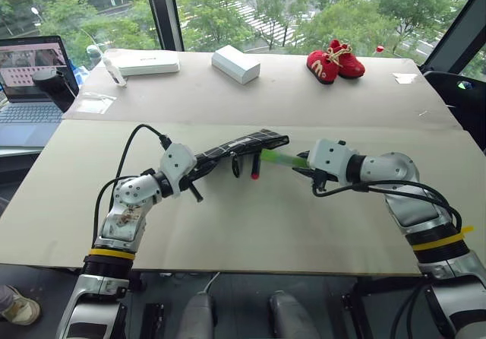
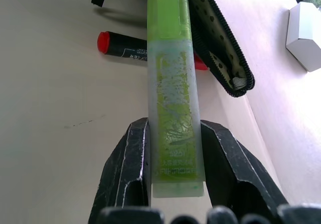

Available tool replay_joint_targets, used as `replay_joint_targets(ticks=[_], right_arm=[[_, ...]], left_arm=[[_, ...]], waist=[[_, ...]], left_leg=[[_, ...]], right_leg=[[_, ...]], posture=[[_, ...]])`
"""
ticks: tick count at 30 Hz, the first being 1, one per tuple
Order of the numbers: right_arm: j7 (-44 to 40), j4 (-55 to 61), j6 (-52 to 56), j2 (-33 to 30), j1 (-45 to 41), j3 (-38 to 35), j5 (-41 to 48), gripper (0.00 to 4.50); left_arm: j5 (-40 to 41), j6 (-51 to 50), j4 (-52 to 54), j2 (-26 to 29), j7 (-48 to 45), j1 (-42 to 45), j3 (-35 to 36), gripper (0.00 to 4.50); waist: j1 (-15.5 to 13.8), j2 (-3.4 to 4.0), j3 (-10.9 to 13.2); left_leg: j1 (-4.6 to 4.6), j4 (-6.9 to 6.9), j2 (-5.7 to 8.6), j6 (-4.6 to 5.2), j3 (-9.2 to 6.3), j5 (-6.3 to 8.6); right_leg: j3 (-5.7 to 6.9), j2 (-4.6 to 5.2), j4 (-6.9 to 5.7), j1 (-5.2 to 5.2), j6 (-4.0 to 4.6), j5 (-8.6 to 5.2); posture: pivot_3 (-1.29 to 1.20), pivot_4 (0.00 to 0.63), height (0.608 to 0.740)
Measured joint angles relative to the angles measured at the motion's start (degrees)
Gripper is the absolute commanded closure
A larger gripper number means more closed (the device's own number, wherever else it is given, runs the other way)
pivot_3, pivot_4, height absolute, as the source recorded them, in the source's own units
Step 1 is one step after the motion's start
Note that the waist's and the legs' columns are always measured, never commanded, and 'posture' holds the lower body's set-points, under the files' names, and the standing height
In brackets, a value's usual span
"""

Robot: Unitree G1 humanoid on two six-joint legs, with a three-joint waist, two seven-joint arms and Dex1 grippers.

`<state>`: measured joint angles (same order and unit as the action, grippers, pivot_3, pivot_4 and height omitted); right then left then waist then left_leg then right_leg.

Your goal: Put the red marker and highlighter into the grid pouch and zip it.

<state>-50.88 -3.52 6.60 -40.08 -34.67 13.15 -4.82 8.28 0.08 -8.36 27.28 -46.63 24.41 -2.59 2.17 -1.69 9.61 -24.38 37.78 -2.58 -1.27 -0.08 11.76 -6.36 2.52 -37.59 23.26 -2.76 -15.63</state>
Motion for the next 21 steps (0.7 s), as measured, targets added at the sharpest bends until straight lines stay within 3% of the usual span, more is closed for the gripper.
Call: replay_joint_targets(ticks=[12,21], right_arm=[[-3.5,-0.3,0.2,-1.1,-0.3,-0.7,1.4,3.46],[-2.9,-1.6,0.2,2.3,-2.9,0.9,-1.3,3.46]], left_arm=[[-1.3,0.9,0.2,0.3,-0.2,-0.8,-0.7,4.50],[-1.3,-0.1,1.6,0.1,-0.2,-0.7,-1.0,4.50]], waist=[[0.0,0.00,0.0],[0.1,0.00,0.0]], left_leg=[[0.01,0.01,0.00,0.00,0.00,0.00],[0.01,0.01,0.00,0.00,0.00,0.00]], right_leg=[[0.00,0.00,-0.02,-0.01,0.00,0.00],[0.00,0.00,-0.05,0.00,0.00,0.00]], posture=[[0.00,0.150,0.729],[0.00,0.150,0.729]])
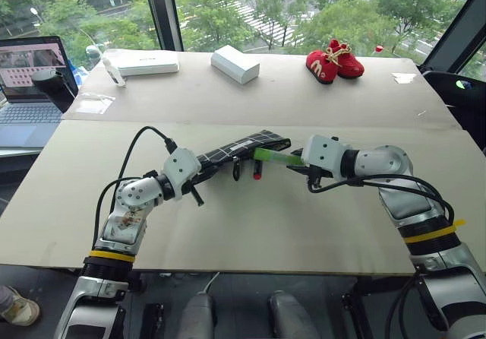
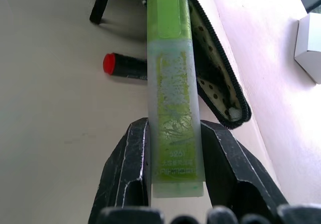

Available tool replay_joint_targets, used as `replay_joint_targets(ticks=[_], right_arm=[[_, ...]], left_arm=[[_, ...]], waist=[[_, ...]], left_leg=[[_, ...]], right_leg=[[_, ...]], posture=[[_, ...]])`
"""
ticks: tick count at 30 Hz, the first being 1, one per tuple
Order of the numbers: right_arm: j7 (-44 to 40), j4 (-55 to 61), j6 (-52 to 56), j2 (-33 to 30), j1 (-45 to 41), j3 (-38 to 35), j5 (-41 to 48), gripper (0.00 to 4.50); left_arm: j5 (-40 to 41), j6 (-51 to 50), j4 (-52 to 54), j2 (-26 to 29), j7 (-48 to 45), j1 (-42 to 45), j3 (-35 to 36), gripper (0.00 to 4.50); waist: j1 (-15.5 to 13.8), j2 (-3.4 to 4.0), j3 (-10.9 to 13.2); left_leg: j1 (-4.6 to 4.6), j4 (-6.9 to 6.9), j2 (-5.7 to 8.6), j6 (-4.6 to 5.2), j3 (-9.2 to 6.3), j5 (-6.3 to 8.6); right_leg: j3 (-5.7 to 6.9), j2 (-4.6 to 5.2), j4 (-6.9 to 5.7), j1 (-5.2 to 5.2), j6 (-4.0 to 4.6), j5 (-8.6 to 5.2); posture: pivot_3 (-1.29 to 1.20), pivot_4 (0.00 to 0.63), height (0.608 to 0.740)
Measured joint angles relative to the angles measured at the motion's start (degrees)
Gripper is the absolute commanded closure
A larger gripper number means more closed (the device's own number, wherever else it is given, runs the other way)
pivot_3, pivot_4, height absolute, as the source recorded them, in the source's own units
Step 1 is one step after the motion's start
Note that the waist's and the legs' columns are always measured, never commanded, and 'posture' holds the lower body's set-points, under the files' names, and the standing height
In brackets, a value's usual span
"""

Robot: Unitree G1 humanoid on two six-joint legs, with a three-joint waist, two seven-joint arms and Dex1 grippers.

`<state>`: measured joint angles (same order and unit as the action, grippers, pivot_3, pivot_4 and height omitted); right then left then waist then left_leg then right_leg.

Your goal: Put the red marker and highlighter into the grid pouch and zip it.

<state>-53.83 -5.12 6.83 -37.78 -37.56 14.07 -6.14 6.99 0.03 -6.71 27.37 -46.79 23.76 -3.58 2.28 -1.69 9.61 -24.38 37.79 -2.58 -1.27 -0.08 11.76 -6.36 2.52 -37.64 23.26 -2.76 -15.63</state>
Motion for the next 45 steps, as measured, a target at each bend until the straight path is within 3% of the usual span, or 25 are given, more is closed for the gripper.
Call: replay_joint_targets(ticks=[20,22,24,27,33,36,40,45], right_arm=[[5.9,-10.4,-7.0,10.6,-10.9,10.7,-14.5,3.46],[6.7,-10.7,-9.1,11.5,-10.9,11.6,-15.4,2.44],[6.7,-10.8,-10.4,12.5,-10.9,12.0,-15.2,1.98],[7.1,-11.0,-10.5,12.8,-10.9,11.6,-15.0,0.83],[8.1,-13.1,-8.2,11.3,-10.9,2.8,-8.8,0.83],[4.9,-9.7,-1.8,10.3,-10.2,-3.8,-0.4,0.83],[1.0,2.3,15.5,9.5,-3.6,-12.2,13.5,0.83],[11.0,13.4,39.6,16.6,3.9,-12.8,18.8,0.83]], left_arm=[[0.0,1.0,-0.6,-0.1,-1.5,-0.1,-1.1,4.50],[0.0,1.0,-0.6,-0.1,-1.6,-0.1,-1.1,4.50],[-0.1,1.0,-0.9,-0.2,-1.6,-0.1,-1.1,4.50],[-0.1,1.0,-0.9,-0.2,-1.5,-0.1,-1.1,4.50],[0.6,0.7,-0.9,-1.0,-0.9,-0.8,-0.7,4.50],[2.5,-2.0,-0.9,-2.5,0.8,-0.8,0.9,4.50],[4.0,-4.5,-1.0,-2.6,3.0,0.1,3.7,4.50],[4.1,-5.2,-1.8,-2.0,4.7,0.7,5.0,4.50]], waist=[[0.1,0.01,0.0],[0.1,0.01,0.0],[0.0,0.01,0.0],[-0.1,0.01,0.0],[-0.1,0.01,0.0],[-0.1,0.01,0.0],[-0.2,0.01,0.0],[0.5,0.02,0.0]], left_leg=[[0.01,0.00,-0.01,0.00,-0.01,0.00],[0.01,0.01,0.00,0.00,-0.01,0.00],[0.00,0.01,0.00,0.00,-0.01,0.00],[0.01,0.01,0.00,0.00,-0.01,0.00],[0.01,0.01,-0.01,0.00,-0.01,0.00],[0.00,0.01,-0.02,0.00,-0.04,0.00],[0.01,0.01,-0.02,0.00,-0.16,0.00],[0.04,0.02,-0.04,0.00,-0.13,0.00]], right_leg=[[0.02,0.00,-0.09,0.05,0.02,0.01],[0.02,0.00,-0.10,0.05,0.02,0.01],[0.02,0.01,-0.10,0.05,0.02,0.01],[0.02,0.01,-0.12,0.05,0.02,0.01],[0.02,0.01,-0.12,0.04,0.03,0.01],[0.03,0.00,-0.16,0.04,0.03,0.02],[0.13,0.00,-0.18,-0.03,0.03,0.02],[0.09,-0.05,-0.35,0.10,0.03,0.01]], posture=[[0.00,0.150,0.729],[0.00,0.150,0.729],[0.00,0.150,0.729],[0.00,0.150,0.729],[0.00,0.150,0.729],[0.00,0.150,0.729],[0.00,0.150,0.729],[0.00,0.150,0.729]])
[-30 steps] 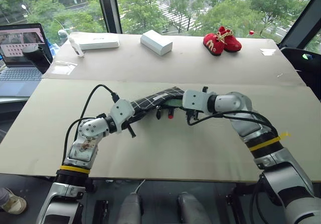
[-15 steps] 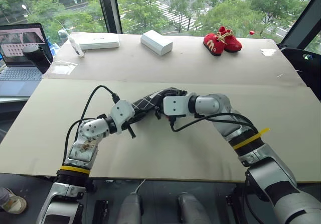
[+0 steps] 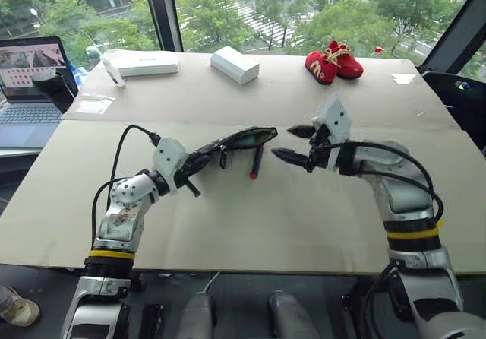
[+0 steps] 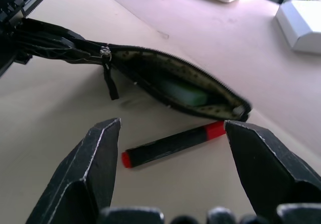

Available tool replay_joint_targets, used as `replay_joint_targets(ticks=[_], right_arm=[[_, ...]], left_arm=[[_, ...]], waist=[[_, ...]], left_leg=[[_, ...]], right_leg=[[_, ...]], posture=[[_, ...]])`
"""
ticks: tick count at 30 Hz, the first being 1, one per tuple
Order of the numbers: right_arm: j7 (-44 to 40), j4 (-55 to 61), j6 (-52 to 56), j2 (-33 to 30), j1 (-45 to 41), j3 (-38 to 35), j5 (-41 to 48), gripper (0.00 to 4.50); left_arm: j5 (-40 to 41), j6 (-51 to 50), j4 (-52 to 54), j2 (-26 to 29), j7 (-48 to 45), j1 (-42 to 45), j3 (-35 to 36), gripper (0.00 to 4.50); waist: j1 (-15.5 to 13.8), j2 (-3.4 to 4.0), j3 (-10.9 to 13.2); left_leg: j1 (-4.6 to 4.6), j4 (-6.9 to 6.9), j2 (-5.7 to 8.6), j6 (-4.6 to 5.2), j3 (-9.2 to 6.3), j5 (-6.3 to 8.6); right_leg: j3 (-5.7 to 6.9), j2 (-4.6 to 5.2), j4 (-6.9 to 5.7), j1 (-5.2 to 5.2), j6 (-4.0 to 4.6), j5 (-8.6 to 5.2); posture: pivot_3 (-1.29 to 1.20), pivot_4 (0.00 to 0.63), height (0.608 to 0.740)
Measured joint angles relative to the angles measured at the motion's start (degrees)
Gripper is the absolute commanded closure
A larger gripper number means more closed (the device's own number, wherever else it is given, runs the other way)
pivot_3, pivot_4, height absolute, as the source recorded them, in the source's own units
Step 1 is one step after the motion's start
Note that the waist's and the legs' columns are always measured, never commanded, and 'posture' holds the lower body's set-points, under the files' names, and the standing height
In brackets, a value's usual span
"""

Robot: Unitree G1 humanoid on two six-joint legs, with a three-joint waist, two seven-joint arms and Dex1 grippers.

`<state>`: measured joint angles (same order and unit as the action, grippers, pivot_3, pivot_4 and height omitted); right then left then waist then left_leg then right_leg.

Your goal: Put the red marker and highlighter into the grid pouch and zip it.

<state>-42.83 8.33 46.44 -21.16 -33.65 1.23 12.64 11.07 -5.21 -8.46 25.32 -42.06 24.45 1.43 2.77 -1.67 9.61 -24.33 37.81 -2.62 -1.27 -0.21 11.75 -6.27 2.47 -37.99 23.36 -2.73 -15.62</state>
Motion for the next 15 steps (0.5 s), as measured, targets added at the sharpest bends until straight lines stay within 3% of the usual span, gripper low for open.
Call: replay_joint_targets(ticks=[5,9,15], right_arm=[[13.6,3.5,13.5,9.2,-0.2,-1.1,-0.5,0.83],[25.6,-2.4,17.0,17.4,-5.6,-3.8,-2.9,0.83],[31.4,-10.1,14.6,19.0,-8.4,-2.5,-5.2,0.83]], left_arm=[[0.0,0.0,-0.1,0.4,0.5,0.0,0.0,4.50],[-0.1,0.1,-0.4,0.8,0.5,0.0,0.0,4.50],[-0.2,0.2,-0.5,0.7,0.8,0.0,-0.1,4.50]], waist=[[-0.2,0.00,0.0],[-0.3,0.00,0.0],[-0.3,0.00,0.0]], left_leg=[[-0.04,0.00,0.03,-0.02,0.01,-0.01],[-0.03,0.00,0.04,-0.06,0.02,-0.04],[-0.09,-0.01,0.04,-0.06,0.03,-0.03]], right_leg=[[0.01,0.03,0.00,0.03,0.00,0.00],[0.01,0.04,0.00,0.04,0.00,0.00],[0.03,0.06,0.03,0.08,0.00,0.00]], posture=[[0.00,0.150,0.729],[0.00,0.150,0.729],[0.00,0.150,0.729]])
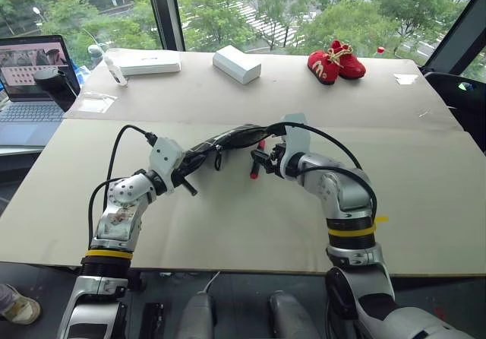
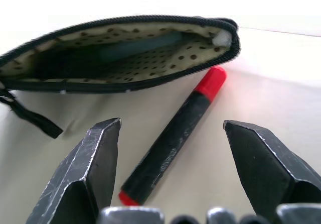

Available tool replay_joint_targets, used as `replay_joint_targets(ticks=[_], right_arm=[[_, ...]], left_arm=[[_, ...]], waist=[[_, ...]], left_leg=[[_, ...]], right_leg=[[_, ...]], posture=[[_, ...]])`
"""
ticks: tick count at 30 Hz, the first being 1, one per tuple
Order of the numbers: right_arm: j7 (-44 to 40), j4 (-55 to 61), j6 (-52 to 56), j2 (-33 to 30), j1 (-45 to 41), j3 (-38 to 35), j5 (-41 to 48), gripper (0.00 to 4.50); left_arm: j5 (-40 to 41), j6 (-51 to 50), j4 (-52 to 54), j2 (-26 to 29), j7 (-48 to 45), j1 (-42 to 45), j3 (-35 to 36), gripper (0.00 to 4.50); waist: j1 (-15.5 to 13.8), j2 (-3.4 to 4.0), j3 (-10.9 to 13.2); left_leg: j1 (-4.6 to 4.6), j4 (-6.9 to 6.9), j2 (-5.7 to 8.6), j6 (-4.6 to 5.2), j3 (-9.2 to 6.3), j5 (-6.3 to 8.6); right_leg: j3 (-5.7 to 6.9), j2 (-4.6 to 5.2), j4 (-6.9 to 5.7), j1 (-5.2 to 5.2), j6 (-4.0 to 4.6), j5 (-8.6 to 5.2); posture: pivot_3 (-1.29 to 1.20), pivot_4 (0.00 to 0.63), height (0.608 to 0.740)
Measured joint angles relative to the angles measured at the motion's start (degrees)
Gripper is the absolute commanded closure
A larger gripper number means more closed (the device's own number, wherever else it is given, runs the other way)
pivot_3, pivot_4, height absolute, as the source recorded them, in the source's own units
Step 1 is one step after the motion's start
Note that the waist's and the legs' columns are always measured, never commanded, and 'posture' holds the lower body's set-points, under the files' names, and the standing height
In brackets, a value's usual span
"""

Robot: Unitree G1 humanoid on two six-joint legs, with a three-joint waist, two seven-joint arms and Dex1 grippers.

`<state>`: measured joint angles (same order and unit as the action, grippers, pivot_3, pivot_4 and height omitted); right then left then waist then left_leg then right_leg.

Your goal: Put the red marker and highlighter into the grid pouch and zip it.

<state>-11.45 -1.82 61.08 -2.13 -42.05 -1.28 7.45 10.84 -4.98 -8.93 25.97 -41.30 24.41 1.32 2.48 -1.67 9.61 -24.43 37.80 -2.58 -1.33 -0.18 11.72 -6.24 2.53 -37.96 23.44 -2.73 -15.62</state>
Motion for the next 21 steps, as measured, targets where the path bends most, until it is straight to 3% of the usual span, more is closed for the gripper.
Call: replay_joint_targets(ticks=[11,15,18,21], right_arm=[[2.0,-10.2,-7.9,3.9,-1.7,7.1,-3.1,0.83],[1.4,-12.9,-13.2,1.9,-1.9,12.5,-6.9,0.83],[-0.2,-13.0,-17.9,-0.9,-0.7,16.5,-8.9,1.49],[-0.5,-13.0,-20.9,-1.8,0.7,18.0,-9.5,2.50]], left_arm=[[0.0,0.0,0.2,-1.2,1.3,-0.2,-0.2,4.50],[0.0,0.0,0.7,-1.7,1.9,-0.5,-0.2,4.50],[0.0,-0.2,1.6,-1.8,2.3,-0.8,-0.2,4.50],[0.0,-0.2,2.5,-1.8,2.6,-0.8,-0.2,4.50]], waist=[[0.3,0.00,0.0],[0.3,-0.01,0.0],[0.2,-0.01,0.0],[-0.1,-0.03,-0.1]], left_leg=[[-0.29,-0.01,-0.03,-0.03,0.05,-0.02],[-0.30,-0.01,-0.04,-0.03,0.07,-0.02],[-0.30,-0.01,-0.03,-0.04,0.07,-0.02],[-0.30,0.00,-0.02,-0.06,0.05,-0.04]], right_leg=[[0.00,-0.01,-0.14,0.48,0.04,0.03],[0.00,-0.01,-0.16,0.54,0.05,0.03],[0.01,-0.01,-0.15,0.51,0.06,0.04],[0.02,0.01,-0.14,0.46,0.06,0.04]], posture=[[0.00,0.150,0.729],[0.00,0.150,0.729],[0.00,0.150,0.729],[0.00,0.150,0.729]])
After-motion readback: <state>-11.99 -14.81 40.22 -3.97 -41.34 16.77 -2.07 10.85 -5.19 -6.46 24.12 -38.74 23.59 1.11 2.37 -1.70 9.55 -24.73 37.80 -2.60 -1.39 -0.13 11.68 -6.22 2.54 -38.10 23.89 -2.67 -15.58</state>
